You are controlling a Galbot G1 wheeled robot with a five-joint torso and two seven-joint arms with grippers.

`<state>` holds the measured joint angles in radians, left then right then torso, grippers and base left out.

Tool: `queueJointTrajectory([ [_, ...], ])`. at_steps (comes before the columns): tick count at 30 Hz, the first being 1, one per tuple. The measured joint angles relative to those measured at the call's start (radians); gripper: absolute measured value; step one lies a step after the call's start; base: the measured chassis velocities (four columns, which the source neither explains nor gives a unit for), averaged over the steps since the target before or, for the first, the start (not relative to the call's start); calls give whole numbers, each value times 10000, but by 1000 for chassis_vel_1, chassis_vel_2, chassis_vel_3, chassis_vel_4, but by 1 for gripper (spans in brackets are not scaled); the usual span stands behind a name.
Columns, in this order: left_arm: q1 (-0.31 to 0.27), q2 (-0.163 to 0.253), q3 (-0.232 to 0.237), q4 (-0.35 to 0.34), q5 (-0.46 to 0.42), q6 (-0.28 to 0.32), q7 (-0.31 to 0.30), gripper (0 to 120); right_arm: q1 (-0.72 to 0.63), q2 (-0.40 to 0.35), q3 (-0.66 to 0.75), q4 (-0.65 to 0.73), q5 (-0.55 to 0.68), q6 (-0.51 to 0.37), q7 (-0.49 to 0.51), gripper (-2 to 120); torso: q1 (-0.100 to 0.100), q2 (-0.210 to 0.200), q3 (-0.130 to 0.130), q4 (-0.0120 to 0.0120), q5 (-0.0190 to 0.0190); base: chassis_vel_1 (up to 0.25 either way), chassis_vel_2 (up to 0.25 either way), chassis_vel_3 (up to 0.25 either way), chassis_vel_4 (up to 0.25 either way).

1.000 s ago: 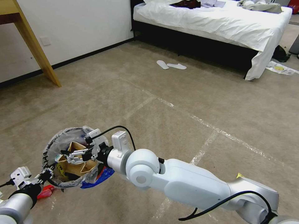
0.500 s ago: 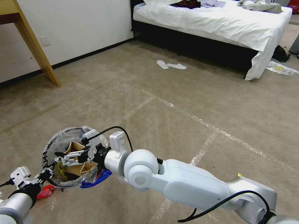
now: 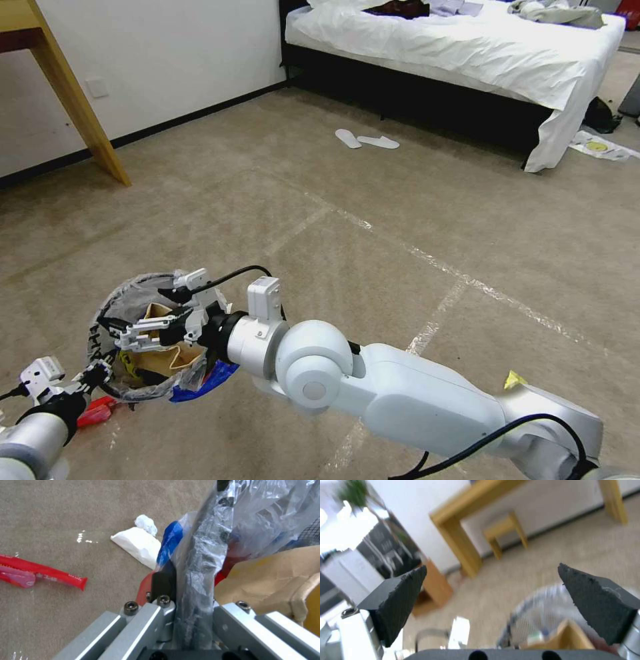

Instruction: Pick up the trash bin and place the garbage on the floor into it.

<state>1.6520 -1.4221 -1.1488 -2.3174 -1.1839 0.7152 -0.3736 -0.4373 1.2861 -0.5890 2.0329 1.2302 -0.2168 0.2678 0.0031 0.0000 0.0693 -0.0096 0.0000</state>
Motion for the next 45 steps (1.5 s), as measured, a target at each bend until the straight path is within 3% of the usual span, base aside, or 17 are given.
queueJointTrajectory([
  [5,-47,-2,-85,-11,-3,-5,0,0,-491,-302,1268,377,-245,1139,-688,100,0,0,0,-1,1,0,0,0,0],
  [20,43,-23,-221,-78,-1,-26,-22,0,-1069,-354,2085,651,-314,2093,-1308,100,0,0,0,2,0,0,0,0,0],
  [22,51,-33,-249,-117,51,-67,1,0,-1238,-436,2601,589,-699,2305,-1435,100,0,-1,0,2,0,0,0,0,0],
  [24,62,-71,-310,-206,329,-133,122,0,-1753,-689,3898,395,-1892,2818,-1737,100,0,0,0,1,2,0,0,0,0],
  [28,76,-113,-352,-258,600,-183,205,0,-2335,-1013,5207,371,-2645,3164,-2039,100,0,0,0,0,3,0,0,0,0],
  [30,82,-207,-364,-277,999,-279,350,0,-3451,-1596,6931,388,-3871,3754,-2411,100,1,-1,0,-3,4,0,0,0,0],
  [35,39,-305,-333,-279,1441,-400,498,0,-5339,-1814,8944,576,-5689,4448,-2602,100,0,0,-1,-4,5,0,0,0,0],
  [45,59,-407,-389,-273,1598,-484,611,0,-7511,-1316,10054,1063,-6814,5310,-2902,100,0,0,-1,0,0,0,0,0,0],
])
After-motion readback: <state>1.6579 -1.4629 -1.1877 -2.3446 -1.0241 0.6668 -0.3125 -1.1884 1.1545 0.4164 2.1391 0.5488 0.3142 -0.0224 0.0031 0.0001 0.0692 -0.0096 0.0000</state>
